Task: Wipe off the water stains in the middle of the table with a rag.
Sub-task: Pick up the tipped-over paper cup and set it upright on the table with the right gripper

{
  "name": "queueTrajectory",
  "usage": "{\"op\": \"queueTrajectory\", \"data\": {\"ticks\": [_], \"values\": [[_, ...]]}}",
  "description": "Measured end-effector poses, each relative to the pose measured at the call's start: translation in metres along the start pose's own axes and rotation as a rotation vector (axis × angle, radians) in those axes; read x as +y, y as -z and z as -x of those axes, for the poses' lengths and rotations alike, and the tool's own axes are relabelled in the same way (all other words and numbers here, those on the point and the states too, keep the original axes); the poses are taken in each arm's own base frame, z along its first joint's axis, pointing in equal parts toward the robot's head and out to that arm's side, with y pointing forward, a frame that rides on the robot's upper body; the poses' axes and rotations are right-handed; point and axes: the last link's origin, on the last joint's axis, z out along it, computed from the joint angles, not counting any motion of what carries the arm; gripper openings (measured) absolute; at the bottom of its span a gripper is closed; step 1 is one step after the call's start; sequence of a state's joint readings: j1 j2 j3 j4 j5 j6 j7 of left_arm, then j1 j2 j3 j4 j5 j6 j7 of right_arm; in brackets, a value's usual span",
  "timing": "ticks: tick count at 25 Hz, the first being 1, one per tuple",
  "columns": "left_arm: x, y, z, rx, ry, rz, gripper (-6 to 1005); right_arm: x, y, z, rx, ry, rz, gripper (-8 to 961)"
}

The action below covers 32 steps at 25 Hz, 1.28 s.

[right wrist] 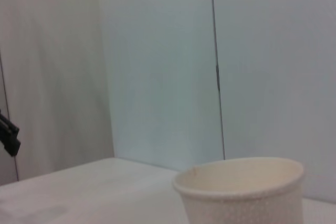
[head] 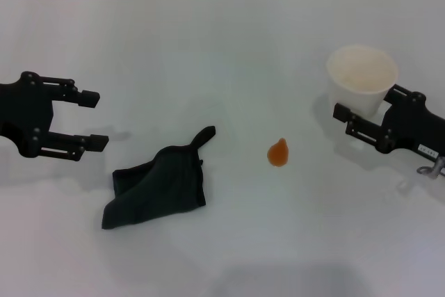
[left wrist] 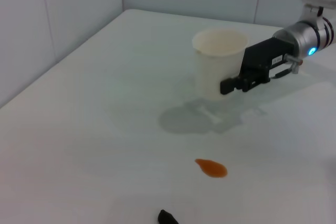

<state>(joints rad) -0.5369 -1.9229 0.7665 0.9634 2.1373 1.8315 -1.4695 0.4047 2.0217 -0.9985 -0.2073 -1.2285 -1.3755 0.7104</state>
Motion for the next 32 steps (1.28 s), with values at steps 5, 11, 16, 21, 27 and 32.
{"op": "queueTrajectory", "data": {"ticks": [5,11,16,21,27,32], "values": [[0.001,-0.001,0.000,0.000,-0.006,0.004,742,0.006,-0.002,-0.013,0.041,-0.002,-0.017,676],[0.001,-0.002,0.001,0.000,-0.008,0.003,742,0.011,-0.006,-0.021,0.062,-0.005,-0.037,675],[0.001,-0.002,0.001,-0.001,-0.007,0.000,742,0.010,-0.009,-0.024,0.083,-0.008,-0.051,675],[0.001,-0.001,0.003,-0.004,-0.005,-0.003,742,0.009,-0.008,-0.026,0.096,-0.008,-0.060,675],[0.001,-0.001,0.004,-0.008,-0.003,-0.002,742,0.007,-0.008,-0.028,0.112,-0.011,-0.071,674],[0.001,-0.003,0.004,-0.008,-0.001,0.001,742,0.007,-0.007,-0.031,0.130,-0.008,-0.074,674]]}}
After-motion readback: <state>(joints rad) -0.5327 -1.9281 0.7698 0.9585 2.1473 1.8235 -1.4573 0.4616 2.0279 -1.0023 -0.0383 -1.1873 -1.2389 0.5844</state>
